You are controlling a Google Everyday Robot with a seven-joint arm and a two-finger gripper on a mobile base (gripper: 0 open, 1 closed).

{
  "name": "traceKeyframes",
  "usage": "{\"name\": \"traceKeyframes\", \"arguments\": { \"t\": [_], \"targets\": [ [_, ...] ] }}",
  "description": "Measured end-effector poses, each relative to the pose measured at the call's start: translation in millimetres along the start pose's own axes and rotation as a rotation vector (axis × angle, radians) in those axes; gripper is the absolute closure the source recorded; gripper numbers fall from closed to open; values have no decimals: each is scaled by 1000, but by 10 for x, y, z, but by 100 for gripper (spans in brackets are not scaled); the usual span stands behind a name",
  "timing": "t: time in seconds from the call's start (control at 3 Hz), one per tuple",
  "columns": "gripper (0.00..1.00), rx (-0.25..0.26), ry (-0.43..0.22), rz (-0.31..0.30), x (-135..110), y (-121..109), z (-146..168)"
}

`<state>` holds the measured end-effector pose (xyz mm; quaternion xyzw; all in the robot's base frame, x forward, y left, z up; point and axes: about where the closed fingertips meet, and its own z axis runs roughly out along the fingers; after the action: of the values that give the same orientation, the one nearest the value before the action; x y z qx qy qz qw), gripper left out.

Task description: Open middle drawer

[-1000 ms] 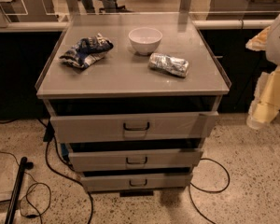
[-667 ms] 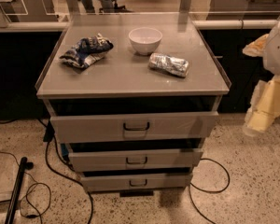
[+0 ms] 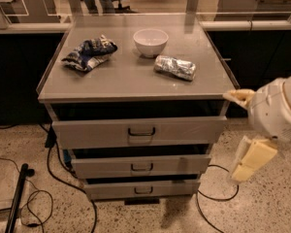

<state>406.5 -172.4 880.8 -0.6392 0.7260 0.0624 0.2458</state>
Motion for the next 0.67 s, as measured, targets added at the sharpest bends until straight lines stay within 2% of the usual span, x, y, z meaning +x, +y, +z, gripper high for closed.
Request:
{"name": "traceKeyframes", "arguments": {
  "t": [0.33, 0.67],
  "targets": [
    [0, -36, -56, -45, 1, 202, 426],
    [0, -51, 31, -37, 155, 224, 884]
  ]
}}
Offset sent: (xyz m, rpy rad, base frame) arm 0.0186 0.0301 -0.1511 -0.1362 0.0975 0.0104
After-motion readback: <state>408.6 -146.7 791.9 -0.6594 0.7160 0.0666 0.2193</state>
